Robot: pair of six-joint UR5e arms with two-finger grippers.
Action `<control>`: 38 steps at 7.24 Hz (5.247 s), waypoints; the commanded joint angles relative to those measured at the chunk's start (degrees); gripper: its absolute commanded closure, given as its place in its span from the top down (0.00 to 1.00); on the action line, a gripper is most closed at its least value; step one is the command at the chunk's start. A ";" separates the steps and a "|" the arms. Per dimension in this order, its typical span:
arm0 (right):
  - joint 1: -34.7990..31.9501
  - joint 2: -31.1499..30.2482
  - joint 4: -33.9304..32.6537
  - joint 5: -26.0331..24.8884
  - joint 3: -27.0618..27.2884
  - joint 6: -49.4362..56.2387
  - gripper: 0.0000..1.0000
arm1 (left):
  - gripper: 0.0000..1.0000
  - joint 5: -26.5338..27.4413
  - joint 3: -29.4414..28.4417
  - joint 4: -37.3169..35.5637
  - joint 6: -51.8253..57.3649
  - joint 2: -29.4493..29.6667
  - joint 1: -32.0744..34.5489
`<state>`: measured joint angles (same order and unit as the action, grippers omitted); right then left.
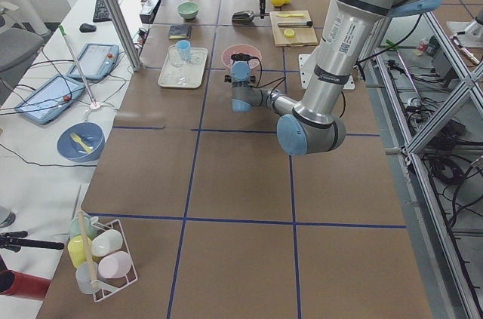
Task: Put ice in cup with scoop
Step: 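Grasp the metal scoop handle with the right gripper, then lift the scoop off the table with the right gripper, then carry the scoop over the pink bowl with the right gripper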
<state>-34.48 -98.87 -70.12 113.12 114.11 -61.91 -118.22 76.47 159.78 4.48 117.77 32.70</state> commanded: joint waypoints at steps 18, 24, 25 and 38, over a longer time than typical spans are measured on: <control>-9.04 11.78 -18.99 6.50 12.10 55.56 0.00 | 1.00 -0.08 0.09 0.44 -0.09 0.00 0.00; 4.07 46.36 -74.60 -9.58 14.87 59.89 0.00 | 1.00 -0.08 0.18 1.23 -0.97 0.00 0.00; 4.94 52.84 -78.55 -9.67 7.35 60.50 0.00 | 1.00 -0.08 0.18 1.23 -0.97 0.00 -0.09; 9.26 75.06 -86.96 -13.18 -29.46 64.37 0.00 | 1.00 0.01 0.09 1.23 -1.67 0.09 -0.09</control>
<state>-25.39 -23.69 -159.49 100.29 85.72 2.46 -118.27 76.55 161.02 2.88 117.85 32.61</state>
